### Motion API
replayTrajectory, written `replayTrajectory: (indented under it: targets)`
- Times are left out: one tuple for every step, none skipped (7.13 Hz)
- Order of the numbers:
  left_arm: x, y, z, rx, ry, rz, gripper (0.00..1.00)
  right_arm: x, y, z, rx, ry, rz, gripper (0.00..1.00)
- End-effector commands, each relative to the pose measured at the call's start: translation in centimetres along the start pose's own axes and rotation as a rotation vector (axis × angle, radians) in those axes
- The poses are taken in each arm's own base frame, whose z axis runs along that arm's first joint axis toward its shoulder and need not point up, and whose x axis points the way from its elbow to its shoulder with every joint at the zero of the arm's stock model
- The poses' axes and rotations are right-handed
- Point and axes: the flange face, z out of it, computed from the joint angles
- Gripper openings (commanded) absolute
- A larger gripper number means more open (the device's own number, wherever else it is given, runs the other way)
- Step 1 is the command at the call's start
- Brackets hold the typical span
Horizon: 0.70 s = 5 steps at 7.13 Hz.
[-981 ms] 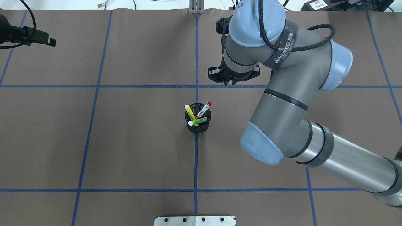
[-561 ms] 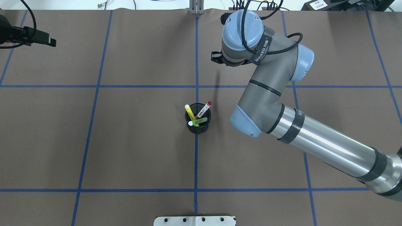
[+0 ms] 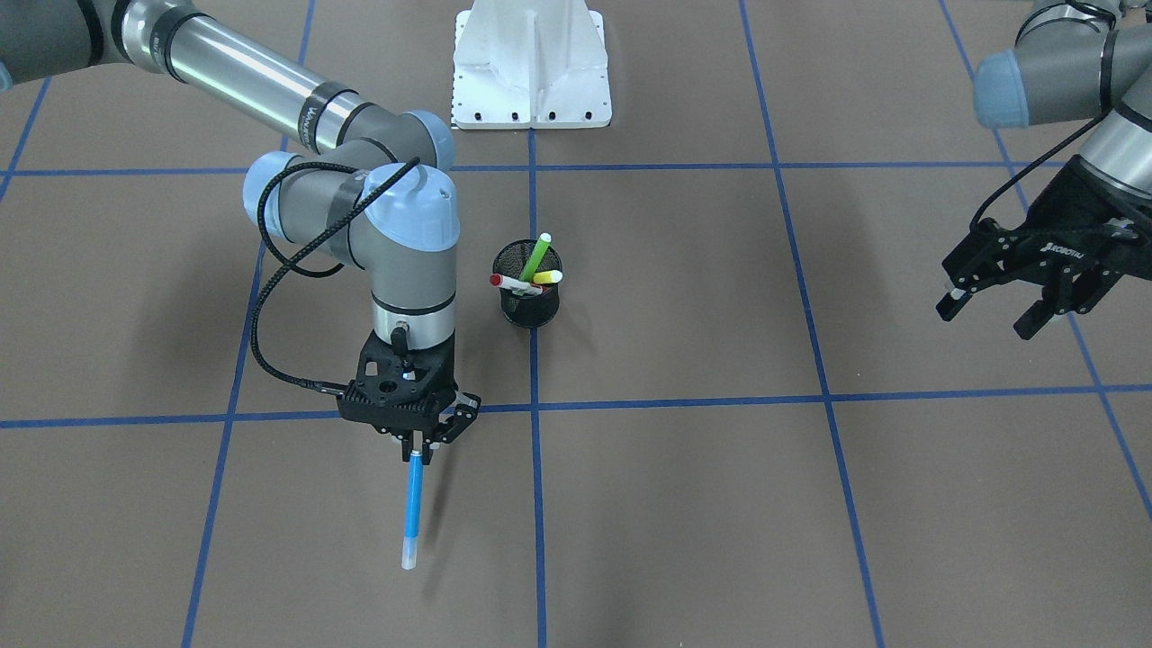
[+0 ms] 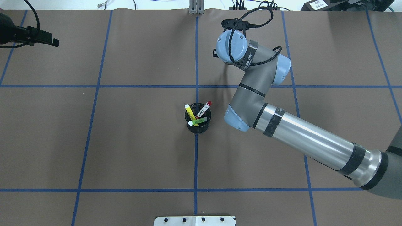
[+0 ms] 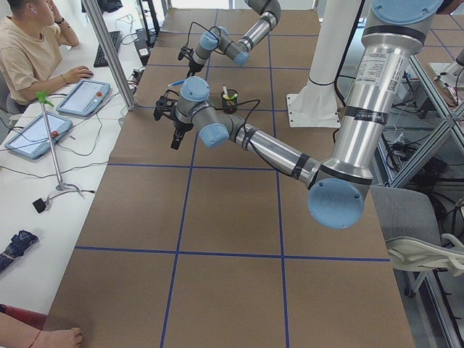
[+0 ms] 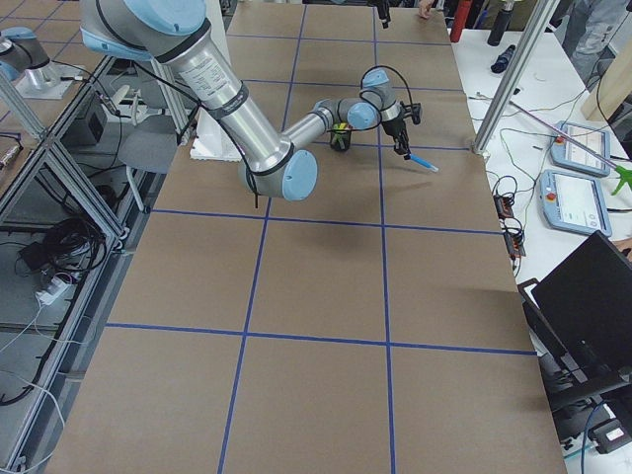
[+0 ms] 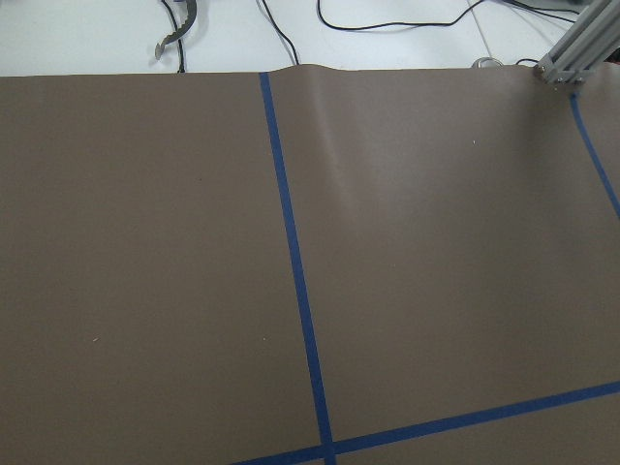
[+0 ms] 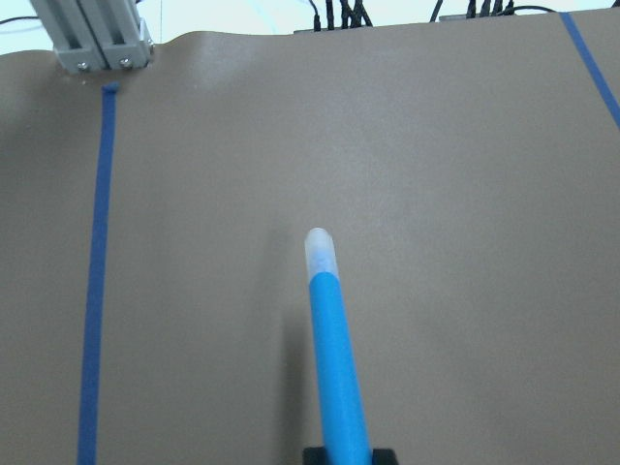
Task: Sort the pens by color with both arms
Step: 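Carry the blue marker farther from the robot and release it on the table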
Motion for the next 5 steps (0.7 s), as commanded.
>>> replayTrajectory:
  targets:
    - [0.1,-0.2,0.1,0.0,-0.001,0.0,1.0,-1.6,3.6,0.3,0.015,-0.022,-0.008,0.0]
    - [0.3,-0.3,0.0,0.004,-0.001,0.002,1.0,-1.3,5.1,0.7,0.014,-0.057,-0.011,0.0]
    - [0.4,-0.4,0.0,0.006,0.0,0.003,1.0,-1.2,5.7,0.9,0.01,-0.06,-0.016,0.34]
    - [0.5,-0.3,-0.2,0.006,0.003,0.005,1.0,-1.4,6.0,0.6,0.007,-0.068,-0.023,0.99]
    - [0.5,-0.4,-0.2,0.008,0.003,0.006,1.0,-1.8,5.2,-1.3,0.007,-0.107,-0.018,0.99]
